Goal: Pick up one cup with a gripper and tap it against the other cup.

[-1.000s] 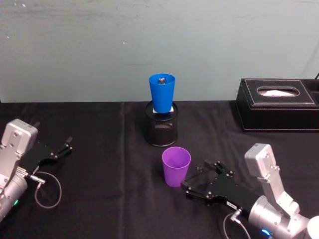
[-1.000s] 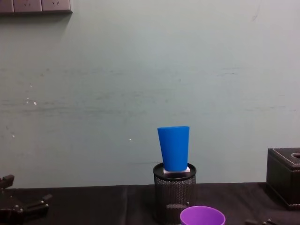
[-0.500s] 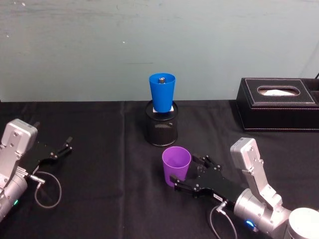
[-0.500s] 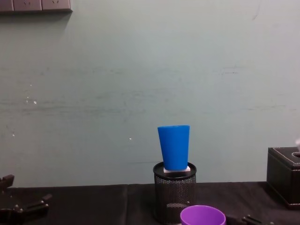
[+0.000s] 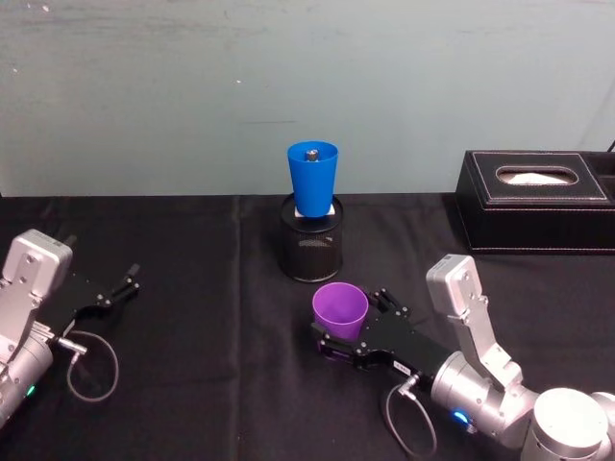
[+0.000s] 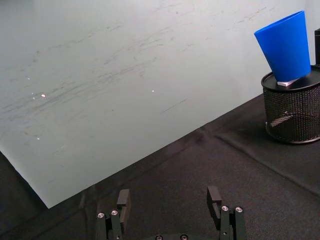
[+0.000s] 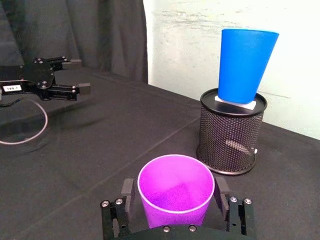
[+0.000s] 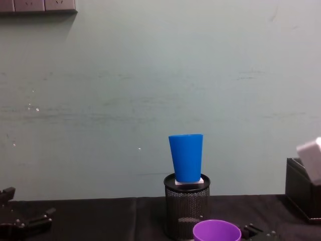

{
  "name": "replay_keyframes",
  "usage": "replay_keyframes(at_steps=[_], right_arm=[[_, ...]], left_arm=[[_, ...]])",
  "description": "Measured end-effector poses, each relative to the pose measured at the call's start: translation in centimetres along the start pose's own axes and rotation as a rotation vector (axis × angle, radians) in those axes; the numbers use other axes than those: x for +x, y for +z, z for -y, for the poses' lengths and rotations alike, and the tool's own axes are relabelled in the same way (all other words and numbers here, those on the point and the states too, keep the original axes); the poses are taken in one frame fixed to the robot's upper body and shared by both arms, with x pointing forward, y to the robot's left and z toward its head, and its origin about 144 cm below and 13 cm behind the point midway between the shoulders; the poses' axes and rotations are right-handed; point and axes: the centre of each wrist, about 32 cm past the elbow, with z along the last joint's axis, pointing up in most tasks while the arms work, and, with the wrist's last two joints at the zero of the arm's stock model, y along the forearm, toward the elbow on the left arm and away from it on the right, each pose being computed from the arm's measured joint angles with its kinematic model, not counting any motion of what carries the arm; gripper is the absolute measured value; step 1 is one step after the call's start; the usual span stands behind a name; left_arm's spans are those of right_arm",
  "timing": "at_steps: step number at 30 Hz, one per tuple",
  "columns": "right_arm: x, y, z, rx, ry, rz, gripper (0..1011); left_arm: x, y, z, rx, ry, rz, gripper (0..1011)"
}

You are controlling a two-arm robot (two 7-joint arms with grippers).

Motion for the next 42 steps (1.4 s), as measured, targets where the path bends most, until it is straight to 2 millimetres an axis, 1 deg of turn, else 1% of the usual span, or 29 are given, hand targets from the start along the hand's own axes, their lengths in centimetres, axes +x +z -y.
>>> replay_keyframes(at_steps=[15,42], right_arm=[[-0.32,-0.66,-0.98,0.023,-0.012,-0.005,1003],[-0.47,-0.77,-1.11,0.033,-0.013,0.002,1003]], left_arm=[[0.00,0.00,0.00,0.000,0.000,0.000,1000],[0.00,0.00,0.00,0.000,0.000,0.000,1000]])
